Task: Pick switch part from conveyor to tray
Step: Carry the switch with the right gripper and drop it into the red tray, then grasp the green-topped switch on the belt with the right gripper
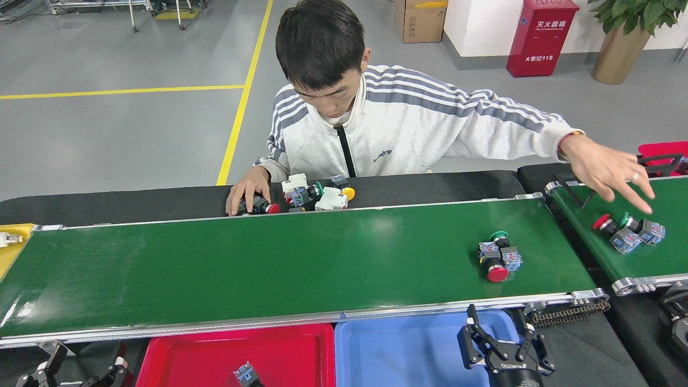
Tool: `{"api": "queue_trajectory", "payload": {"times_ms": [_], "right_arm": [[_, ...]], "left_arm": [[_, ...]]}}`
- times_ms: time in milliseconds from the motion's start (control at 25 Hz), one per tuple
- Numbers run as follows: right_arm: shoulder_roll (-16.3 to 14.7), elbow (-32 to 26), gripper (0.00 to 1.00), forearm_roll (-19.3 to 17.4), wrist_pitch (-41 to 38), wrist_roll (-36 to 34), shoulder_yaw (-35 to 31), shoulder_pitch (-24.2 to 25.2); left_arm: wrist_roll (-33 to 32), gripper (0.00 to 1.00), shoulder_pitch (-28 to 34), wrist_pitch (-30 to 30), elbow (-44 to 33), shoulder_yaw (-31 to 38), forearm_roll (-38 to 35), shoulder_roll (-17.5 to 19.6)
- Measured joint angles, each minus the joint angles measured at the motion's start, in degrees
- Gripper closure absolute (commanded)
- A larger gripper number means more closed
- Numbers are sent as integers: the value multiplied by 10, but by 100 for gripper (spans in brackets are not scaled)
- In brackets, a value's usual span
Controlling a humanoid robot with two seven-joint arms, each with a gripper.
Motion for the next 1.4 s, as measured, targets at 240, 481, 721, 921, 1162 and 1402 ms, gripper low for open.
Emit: {"api": "queue_trajectory", "payload": {"times_ms": [240,481,721,921,1162,1402], "right_arm": [[-3,20,6,21,18,51,24,-62],[-3,89,6,48,20,69,54,-125],[16,152,4,48,21,72,68,-169],[21,167,4,46,23,72,68,-177],[38,201,4,46,21,72,70,-202],[53,251,7,47,19,73,88,-250]], "left_arm": [[-2,0,-6,1,0,0,-1,-1],[-2,0,-7,-8,0,-1,-2,-1],[-2,0,-10,-9,1,-1,-2,-1],[-2,0,-13,-16,1,-1,-3,-1],[-2,0,-24,-24,2,-1,-3,-1],[-2,0,-25,-27,3,-1,-3,-1]]}}
